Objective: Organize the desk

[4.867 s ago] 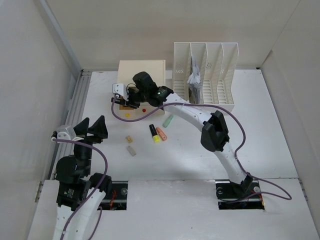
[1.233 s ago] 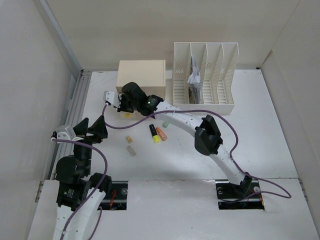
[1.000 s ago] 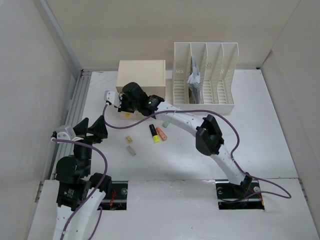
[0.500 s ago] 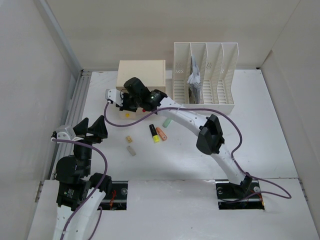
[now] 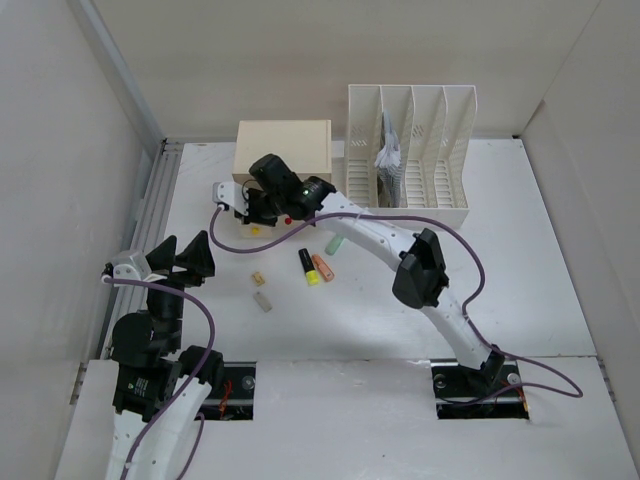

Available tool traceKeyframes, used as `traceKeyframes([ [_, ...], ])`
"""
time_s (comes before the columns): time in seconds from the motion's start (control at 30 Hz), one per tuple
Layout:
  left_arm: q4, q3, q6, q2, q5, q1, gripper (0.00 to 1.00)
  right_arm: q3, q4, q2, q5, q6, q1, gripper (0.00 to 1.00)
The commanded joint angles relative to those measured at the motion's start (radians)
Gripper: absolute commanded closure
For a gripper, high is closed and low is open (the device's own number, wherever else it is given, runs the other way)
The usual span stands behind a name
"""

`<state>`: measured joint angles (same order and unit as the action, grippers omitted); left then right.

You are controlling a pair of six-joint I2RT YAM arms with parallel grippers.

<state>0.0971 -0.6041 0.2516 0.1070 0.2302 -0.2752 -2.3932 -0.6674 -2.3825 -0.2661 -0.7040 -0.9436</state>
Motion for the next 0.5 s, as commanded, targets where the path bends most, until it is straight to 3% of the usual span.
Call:
traceKeyframes([
  [0.0, -0.039, -0.014, -0.009, -0.012, 0.009, -0.005, 0.35, -0.041, -0.055, -0.011, -0.061, 0.001, -0.006, 0.93],
  [0.47, -0.039, -0.014, -0.009, -0.012, 0.009, -0.005, 0.35, -0.107, -0.149, -0.049, -0.199, -0.008, 0.003, 0.93],
])
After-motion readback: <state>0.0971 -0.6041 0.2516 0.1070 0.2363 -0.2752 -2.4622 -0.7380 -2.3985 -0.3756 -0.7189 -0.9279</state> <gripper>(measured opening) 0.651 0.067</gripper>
